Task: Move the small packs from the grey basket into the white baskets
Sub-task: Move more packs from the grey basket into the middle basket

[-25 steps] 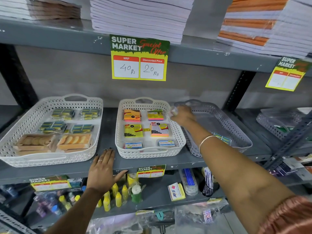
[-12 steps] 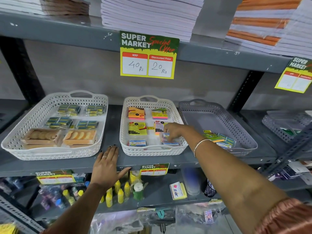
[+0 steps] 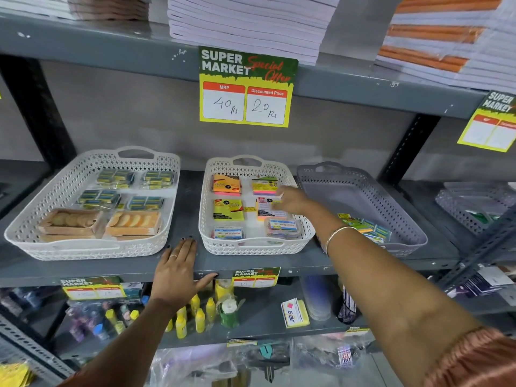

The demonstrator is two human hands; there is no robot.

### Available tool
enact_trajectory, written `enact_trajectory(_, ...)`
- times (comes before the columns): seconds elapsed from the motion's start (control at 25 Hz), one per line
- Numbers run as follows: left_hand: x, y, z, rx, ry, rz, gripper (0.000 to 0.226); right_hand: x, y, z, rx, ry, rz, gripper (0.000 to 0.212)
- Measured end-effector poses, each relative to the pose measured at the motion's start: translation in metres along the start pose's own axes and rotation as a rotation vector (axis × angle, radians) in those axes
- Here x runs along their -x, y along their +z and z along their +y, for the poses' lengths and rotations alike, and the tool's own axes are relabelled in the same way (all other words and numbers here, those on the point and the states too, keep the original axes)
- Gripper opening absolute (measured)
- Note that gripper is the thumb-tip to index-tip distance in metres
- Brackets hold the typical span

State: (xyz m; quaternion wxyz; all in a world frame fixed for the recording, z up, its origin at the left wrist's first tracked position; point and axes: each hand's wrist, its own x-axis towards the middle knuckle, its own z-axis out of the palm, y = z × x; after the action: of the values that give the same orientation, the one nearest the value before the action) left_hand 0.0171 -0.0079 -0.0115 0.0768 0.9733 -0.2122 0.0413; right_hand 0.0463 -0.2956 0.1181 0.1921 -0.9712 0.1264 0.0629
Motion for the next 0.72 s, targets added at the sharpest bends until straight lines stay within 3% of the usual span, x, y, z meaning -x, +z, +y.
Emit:
enact_trajectory(0.08, 0.001, -0.001, 0.000, 0.005, -0.002, -0.005, 0.105, 0.001, -0.010, 0.008, 0.005, 0.080, 0.289, 0.041)
enact_trajectory(0.2, 0.001, -0.001, 0.001, 0.009, -0.004, -0.009, 0.103, 0.008, -0.013, 0.040, 0.144, 0.324, 0.447, 0.035)
enact_trajectory(0.4, -0.001, 0.001, 0.000, 0.008, -0.001, -0.008, 0.104, 0.021, 0.009, 0.100, 0.172, 0.741, 0.283, 0.048)
enact_trajectory(0.64, -0.002, 0.002, 0.000, -0.007, 0.001, 0.000, 0.104, 0.008, 0.019, 0.126, 0.075, 0.895, 0.201, 0.068)
enact_trajectory(0.72, -0.002, 0.003, 0.000, -0.015, 0.001, 0.008, 0.105, 0.007, 0.022, 0.132, 0.080, 0.899, 0.204, 0.066)
